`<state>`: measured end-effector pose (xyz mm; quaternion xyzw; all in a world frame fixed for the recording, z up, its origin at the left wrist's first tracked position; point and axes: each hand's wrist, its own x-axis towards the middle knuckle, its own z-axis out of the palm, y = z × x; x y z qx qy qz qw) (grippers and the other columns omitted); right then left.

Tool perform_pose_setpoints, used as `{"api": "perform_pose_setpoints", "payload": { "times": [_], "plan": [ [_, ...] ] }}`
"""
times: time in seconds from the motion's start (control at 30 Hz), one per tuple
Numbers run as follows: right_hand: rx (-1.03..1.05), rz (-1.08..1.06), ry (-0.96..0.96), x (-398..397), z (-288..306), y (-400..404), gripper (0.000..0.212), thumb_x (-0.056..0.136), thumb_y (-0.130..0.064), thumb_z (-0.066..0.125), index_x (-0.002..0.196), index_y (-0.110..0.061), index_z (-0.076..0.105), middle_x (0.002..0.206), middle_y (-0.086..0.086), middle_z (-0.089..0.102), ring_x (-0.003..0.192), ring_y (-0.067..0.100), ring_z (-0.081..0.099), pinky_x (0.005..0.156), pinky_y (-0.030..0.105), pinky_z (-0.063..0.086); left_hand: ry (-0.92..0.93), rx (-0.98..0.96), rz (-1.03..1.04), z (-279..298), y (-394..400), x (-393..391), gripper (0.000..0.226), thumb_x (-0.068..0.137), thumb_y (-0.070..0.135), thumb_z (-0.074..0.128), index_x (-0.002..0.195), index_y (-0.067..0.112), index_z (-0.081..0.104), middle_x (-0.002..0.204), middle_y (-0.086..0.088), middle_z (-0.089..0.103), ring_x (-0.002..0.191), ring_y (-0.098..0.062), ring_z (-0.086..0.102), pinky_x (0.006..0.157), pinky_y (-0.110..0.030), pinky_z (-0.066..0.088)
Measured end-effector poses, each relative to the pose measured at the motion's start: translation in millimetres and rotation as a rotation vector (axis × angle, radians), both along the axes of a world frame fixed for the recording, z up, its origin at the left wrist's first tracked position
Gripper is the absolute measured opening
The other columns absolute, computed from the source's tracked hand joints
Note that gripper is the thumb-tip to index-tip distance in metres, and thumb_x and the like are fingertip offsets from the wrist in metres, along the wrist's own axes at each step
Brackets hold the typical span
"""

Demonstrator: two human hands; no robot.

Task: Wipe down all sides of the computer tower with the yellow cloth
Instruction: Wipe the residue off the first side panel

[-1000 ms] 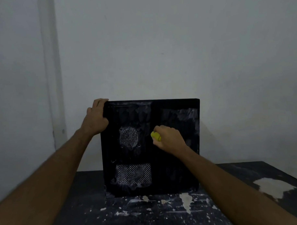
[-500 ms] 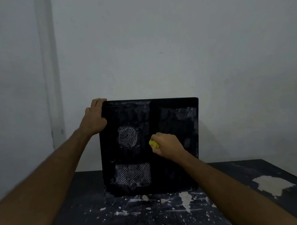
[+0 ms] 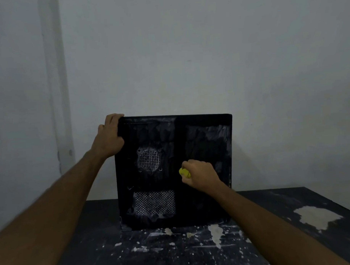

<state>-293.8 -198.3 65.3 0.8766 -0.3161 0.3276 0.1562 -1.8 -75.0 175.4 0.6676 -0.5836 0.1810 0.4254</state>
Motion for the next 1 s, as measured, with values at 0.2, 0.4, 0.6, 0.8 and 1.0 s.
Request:
{"api": "perform_pose_setpoints", "payload": {
  "times": [0.2,0.4,0.6,0.8,1.0],
  "plan": [
    [0.017,0.008,-0.033,-8.8,3.4,-4.5,0.03,0.086,-0.041,0.065,0.108,-0.021,0.064,0.102,0.0,0.065,0.085,0.025,0.065,0.068,0.037,0.051,0.004,-0.006,0.0,-1.2,-1.2,0.9,0.072,0.082,0.003,0.049,0.151,0.02,0.037,0.152,-0.003,0.033,0.123,-0.045,0.042,0.106,-0.052,0.037],
    [0.04,-0.023,-0.105,-20.6,-2.7,-8.3,0.028,0.084,-0.04,0.066,0.102,-0.02,0.062,0.097,0.0,0.064,0.083,0.025,0.064,0.064,0.034,0.044,0.028,0.019,0.001,0.0,1.8,0.5,0.078,0.072,0.019,0.04,0.15,0.021,0.036,0.152,-0.002,0.034,0.125,-0.043,0.043,0.108,-0.051,0.035],
    [0.028,-0.055,-0.144,-35.3,-3.0,-12.3,0.026,0.084,-0.038,0.068,0.096,-0.016,0.059,0.092,0.003,0.064,0.078,0.028,0.063,0.061,0.033,0.04,0.029,0.025,-0.003,-0.4,-0.7,4.2,0.079,0.07,0.021,0.039,0.148,0.022,0.036,0.15,-0.002,0.034,0.126,-0.043,0.044,0.109,-0.05,0.033],
    [0.058,-0.064,-0.148,-47.0,0.5,-15.0,0.025,0.084,-0.037,0.068,0.093,-0.016,0.058,0.089,0.003,0.062,0.075,0.029,0.06,0.06,0.033,0.038,0.017,0.013,-0.001,-1.1,-2.2,4.3,0.079,0.07,0.022,0.039,0.148,0.019,0.037,0.15,-0.005,0.035,0.124,-0.043,0.044,0.109,-0.048,0.032],
    [0.042,-0.08,-0.153,-56.2,-1.3,-18.7,0.027,0.083,-0.04,0.068,0.095,-0.017,0.058,0.088,0.003,0.063,0.075,0.029,0.062,0.06,0.033,0.038,0.013,0.006,0.002,-1.6,-3.4,5.6,0.077,0.072,0.023,0.039,0.148,0.02,0.037,0.149,-0.005,0.035,0.125,-0.043,0.044,0.109,-0.049,0.031]
  ]
}}
